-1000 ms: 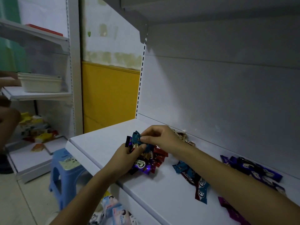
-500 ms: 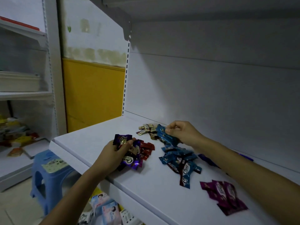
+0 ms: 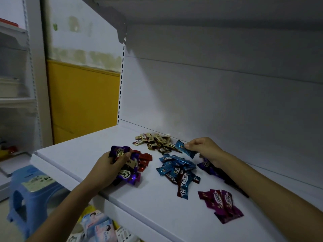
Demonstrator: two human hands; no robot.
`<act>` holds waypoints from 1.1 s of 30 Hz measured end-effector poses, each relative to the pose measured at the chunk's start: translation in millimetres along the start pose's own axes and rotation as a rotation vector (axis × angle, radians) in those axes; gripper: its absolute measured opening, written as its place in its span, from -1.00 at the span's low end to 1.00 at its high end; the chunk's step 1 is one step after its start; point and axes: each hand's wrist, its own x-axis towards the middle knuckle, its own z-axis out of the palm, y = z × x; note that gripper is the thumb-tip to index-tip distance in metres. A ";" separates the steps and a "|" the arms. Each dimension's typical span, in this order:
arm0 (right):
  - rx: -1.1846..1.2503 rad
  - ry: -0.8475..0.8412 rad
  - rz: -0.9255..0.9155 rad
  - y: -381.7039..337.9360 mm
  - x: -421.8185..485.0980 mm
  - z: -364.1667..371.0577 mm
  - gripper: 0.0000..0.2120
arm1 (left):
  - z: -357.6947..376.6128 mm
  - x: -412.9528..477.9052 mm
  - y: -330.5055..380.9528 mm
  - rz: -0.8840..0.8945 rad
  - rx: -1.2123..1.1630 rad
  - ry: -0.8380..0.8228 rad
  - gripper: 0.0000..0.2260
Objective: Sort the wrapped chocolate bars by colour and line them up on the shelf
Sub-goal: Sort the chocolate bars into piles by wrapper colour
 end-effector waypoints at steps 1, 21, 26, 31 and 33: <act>-0.012 0.006 0.006 0.7 2.9 1.9 -0.97 | 0.0 0.0 0.2 -0.002 0.005 -0.001 -0.81; -0.126 -0.337 -0.501 -74.4 -29.8 117.2 -0.64 | -4.0 -4.7 3.1 0.042 -0.051 0.027 -0.92; -0.006 -0.221 -0.567 -80.3 -31.0 132.4 -0.88 | -5.5 -6.5 2.5 0.044 -0.065 0.031 -0.92; 0.213 -0.104 -0.556 -71.5 -30.2 117.5 -0.96 | -7.5 -8.5 5.5 0.112 -0.079 -0.041 -0.87; 0.209 -0.026 -0.527 -62.7 -24.8 102.5 -0.95 | -7.3 -7.9 5.8 0.106 -0.065 -0.038 -0.87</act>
